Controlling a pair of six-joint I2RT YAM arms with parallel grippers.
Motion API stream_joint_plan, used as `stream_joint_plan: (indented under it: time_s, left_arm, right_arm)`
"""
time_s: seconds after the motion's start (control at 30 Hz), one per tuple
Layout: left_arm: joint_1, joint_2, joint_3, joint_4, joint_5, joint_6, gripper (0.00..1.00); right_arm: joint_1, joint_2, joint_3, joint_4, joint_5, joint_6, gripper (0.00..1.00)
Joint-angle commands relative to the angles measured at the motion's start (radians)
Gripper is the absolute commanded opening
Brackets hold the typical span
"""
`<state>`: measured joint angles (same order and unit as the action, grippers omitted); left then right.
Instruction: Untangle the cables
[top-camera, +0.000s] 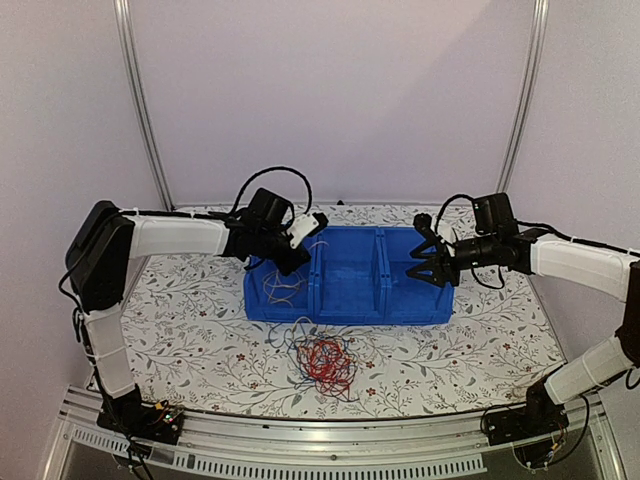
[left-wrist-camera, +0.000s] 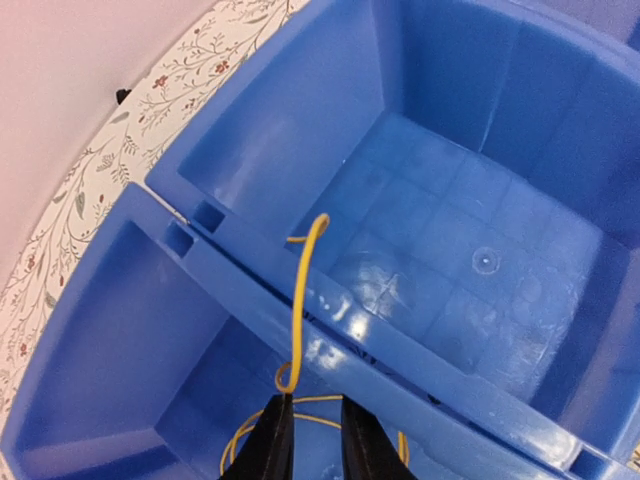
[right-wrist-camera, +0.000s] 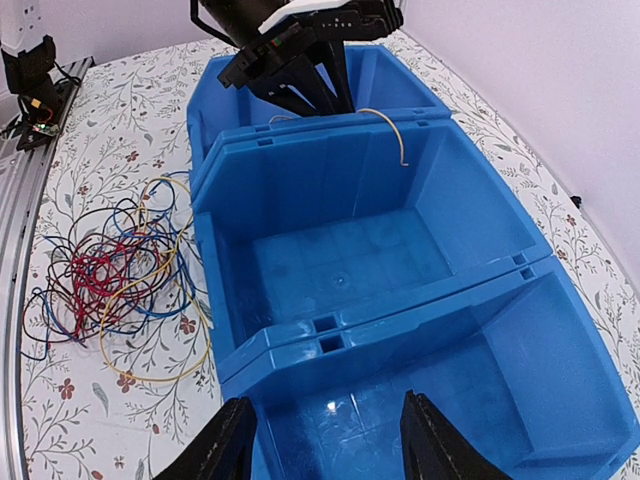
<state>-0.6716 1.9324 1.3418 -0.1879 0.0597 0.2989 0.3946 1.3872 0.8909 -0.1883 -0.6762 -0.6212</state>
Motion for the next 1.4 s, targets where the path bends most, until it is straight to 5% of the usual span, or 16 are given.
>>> stream_joint_plan:
  time_s: [0.0, 0.1, 0.57, 0.7, 0.8, 1.37]
  left_arm:
    - [0.009, 0.004, -0.019, 0.102, -0.030, 0.015, 0.11]
    - [0.008, -0.001, -0.026, 0.108, -0.030, 0.014, 0.00]
    - [0.010, -0.214, -0.215, 0.213, -0.170, -0.118, 0.00]
    - [0.010, -0.149, -0.156, 0.161, -0.150, -0.092, 0.31]
    - [0.010, -0.078, -0.084, 0.095, -0.191, -0.093, 0.38]
    - [0.010, 0.033, -0.024, 0.171, -0.118, -0.045, 0.34]
  right_arm:
    - [0.004, 0.015, 0.022, -0.014, -0.006, -0.006, 0.53]
    - [0.004, 0.018, 0.024, -0.018, -0.003, -0.008, 0.53]
    - [0.007, 0.043, 0.039, -0.039, -0.011, -0.017, 0.53]
    - [0.012, 0.051, 0.048, -0.051, -0.012, -0.019, 0.53]
    - [0.012, 0.060, 0.055, -0.063, -0.013, -0.021, 0.53]
    - [0.012, 0.084, 0.056, -0.066, 0.000, -0.026, 0.53]
